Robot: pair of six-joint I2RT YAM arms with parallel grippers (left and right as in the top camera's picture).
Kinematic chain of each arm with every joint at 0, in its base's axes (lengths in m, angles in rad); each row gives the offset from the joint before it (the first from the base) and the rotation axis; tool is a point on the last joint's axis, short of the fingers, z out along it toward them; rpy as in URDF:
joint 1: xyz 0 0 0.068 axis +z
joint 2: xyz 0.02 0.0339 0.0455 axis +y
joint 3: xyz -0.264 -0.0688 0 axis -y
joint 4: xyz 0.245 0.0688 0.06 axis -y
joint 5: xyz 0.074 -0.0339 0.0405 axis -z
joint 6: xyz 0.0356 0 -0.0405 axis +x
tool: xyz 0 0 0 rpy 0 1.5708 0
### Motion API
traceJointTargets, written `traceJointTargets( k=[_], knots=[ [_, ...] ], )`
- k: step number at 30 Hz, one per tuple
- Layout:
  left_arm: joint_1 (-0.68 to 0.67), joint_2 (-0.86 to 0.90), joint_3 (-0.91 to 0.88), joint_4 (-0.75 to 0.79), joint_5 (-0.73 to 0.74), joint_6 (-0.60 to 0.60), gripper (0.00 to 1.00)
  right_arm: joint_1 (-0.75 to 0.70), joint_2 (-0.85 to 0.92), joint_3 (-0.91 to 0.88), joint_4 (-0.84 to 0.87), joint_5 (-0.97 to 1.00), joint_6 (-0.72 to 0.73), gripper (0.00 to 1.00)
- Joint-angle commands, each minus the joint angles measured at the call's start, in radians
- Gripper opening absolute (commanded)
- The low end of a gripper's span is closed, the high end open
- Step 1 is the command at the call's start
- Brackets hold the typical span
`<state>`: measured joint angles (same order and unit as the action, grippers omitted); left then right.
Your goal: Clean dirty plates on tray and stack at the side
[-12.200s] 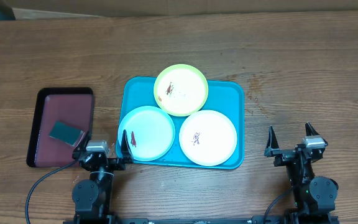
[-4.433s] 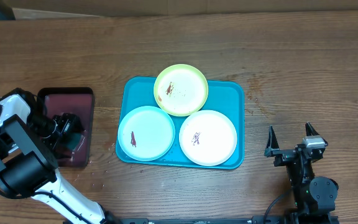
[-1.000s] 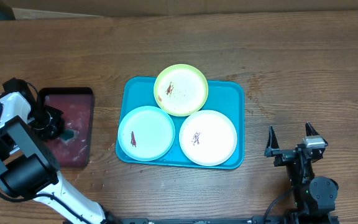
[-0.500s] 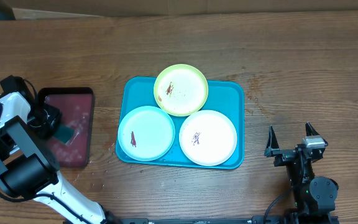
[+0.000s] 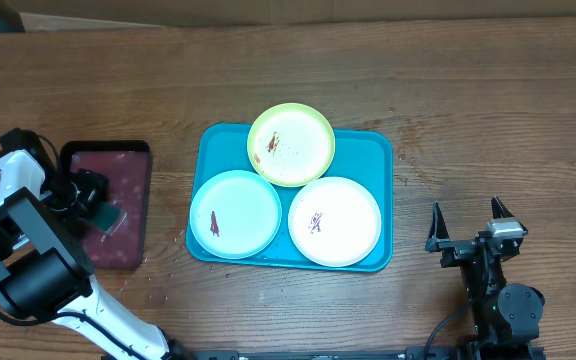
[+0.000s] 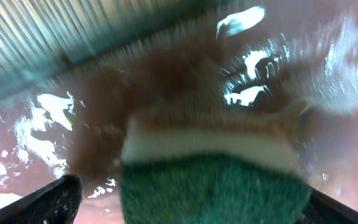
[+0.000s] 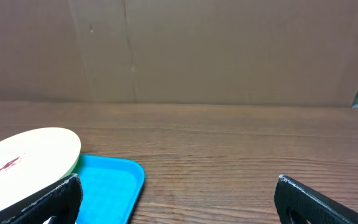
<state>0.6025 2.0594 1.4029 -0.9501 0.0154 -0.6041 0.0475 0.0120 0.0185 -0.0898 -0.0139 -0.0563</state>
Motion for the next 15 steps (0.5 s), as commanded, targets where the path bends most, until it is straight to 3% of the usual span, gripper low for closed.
traceJointTargets(
  k=[1,12,15],
  knots=[
    [-0.008,0.066,-0.043,-0.046,0.12,-0.002,0.98,-0.003,-0.009,-0.01,0.005,0.01,-0.004,1.0],
    [-0.008,0.066,-0.043,-0.078,0.142,-0.002,0.04,-0.003,-0.009,-0.01,0.005,0.01,-0.004,1.0],
    [-0.008,0.066,-0.043,-0.077,0.142,-0.002,0.04,-0.003,-0.009,-0.01,0.005,0.01,-0.004,1.0]
  ],
)
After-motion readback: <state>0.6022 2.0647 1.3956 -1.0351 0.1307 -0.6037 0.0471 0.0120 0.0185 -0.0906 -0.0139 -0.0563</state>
